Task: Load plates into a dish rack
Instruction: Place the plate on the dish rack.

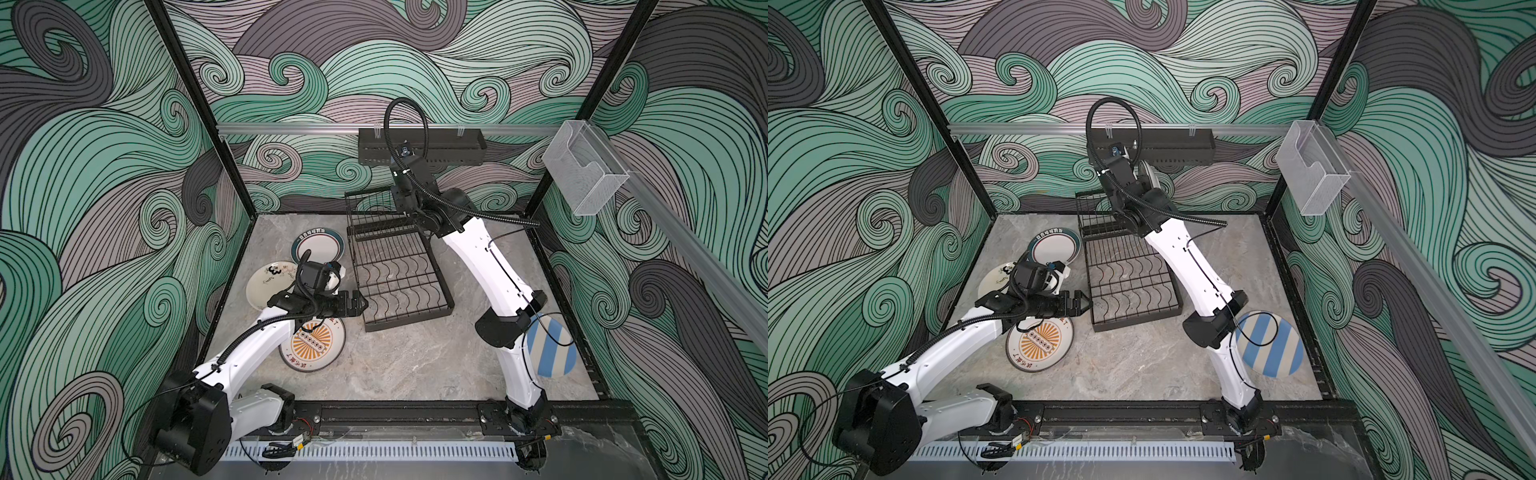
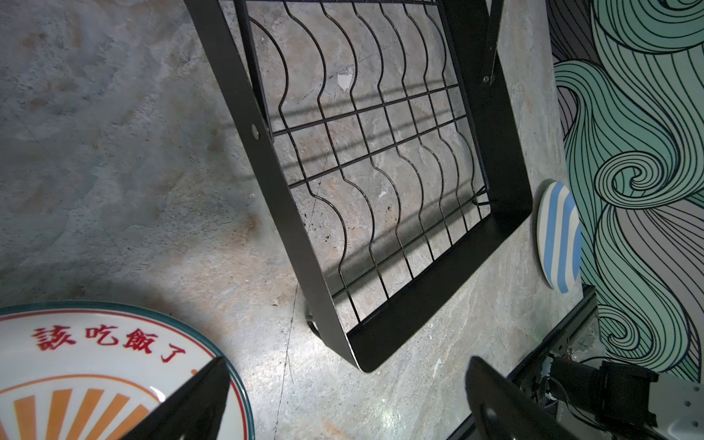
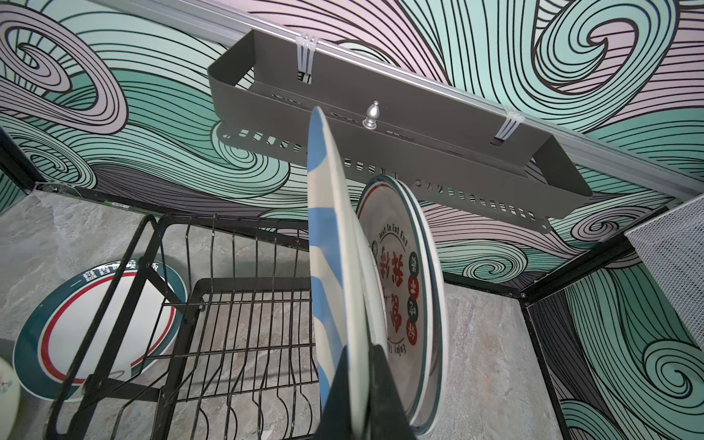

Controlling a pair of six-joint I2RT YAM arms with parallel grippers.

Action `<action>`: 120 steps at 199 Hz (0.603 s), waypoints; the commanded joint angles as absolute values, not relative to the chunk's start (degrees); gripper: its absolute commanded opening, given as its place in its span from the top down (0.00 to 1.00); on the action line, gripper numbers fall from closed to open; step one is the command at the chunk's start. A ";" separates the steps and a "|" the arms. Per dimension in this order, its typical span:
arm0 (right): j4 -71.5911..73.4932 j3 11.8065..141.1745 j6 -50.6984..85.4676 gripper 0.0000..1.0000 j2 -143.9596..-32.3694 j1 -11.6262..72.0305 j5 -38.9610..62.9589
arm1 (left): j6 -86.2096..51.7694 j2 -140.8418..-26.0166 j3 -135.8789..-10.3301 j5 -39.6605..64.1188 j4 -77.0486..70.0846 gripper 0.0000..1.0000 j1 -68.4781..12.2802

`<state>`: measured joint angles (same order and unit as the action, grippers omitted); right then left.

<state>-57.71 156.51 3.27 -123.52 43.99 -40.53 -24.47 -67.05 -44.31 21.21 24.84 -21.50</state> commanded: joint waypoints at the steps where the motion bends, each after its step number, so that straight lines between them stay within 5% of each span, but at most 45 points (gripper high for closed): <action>1: -55.73 157.92 4.18 1.00 -120.43 44.55 -41.38 | -23.98 -67.41 -45.25 21.71 25.52 0.01 -21.16; 120: -56.01 152.95 7.86 1.00 -121.72 44.40 -40.41 | -23.69 -67.10 -44.39 21.35 25.67 0.01 -21.17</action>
<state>-57.71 153.27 5.78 -122.48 44.69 -40.03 -24.45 -67.05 -44.31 21.23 24.86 -21.50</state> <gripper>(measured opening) 0.071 0.987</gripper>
